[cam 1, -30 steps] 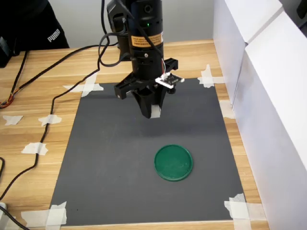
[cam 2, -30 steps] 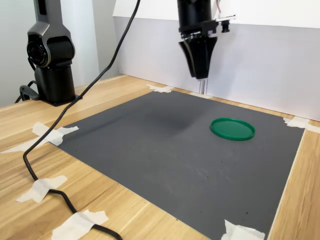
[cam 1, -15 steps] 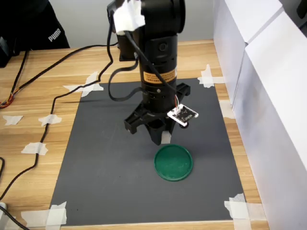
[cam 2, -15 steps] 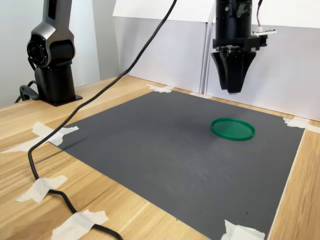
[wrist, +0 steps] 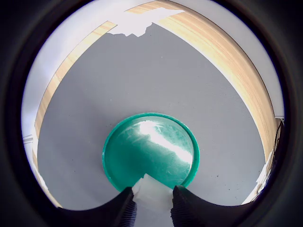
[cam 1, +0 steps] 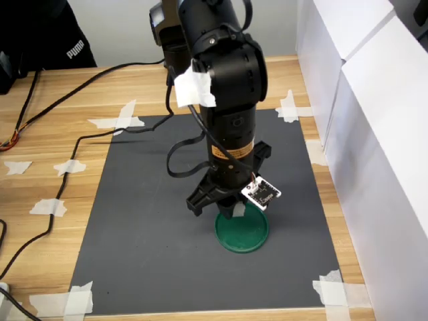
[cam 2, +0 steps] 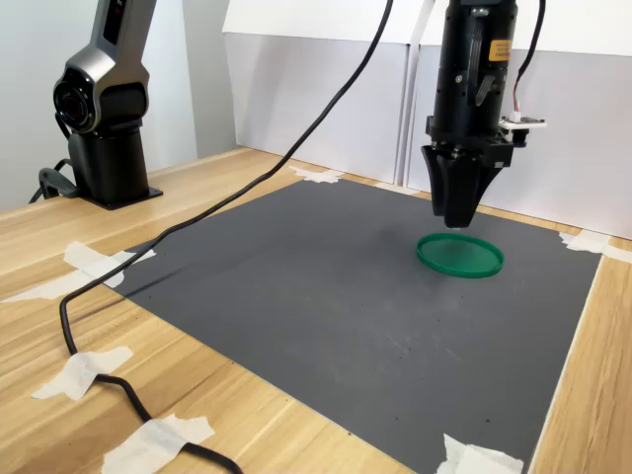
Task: Grasp a white terminal and put it on the green lid.
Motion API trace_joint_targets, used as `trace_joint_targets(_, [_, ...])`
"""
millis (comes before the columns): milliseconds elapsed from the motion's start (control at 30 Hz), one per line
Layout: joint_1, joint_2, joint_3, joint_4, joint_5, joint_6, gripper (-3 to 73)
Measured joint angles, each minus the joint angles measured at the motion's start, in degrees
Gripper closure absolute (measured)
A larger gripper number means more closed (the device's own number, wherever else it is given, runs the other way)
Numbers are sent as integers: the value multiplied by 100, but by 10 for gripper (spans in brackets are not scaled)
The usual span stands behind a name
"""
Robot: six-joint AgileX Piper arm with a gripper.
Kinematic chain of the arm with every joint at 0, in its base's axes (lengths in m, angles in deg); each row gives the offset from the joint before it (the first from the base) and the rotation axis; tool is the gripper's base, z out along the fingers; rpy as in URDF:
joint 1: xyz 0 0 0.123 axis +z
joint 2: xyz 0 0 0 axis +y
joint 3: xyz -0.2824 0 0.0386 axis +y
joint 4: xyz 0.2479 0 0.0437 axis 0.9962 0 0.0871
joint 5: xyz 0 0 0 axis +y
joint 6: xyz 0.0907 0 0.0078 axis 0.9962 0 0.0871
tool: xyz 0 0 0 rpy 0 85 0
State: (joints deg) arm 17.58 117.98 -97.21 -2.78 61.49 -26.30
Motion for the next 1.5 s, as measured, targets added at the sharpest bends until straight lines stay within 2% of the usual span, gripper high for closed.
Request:
trace_joint_targets(400, [0,75,-11,117,-102,-66,415])
trace_joint_targets(500, [0,81,-17,131,-110,-86,387])
trace_joint_targets(733, [0,86,-17,132,-127,-100,256])
trace_joint_targets(1133, [0,-283,-17,132,-98,-100,239])
trace_joint_targets(1233, [0,-613,-17,132,-146,-89,255])
trace_joint_targets(1333, [0,-973,-17,132,-234,-22,306])
trace_joint_targets(1500, [0,-1635,95,177,-351,81,494])
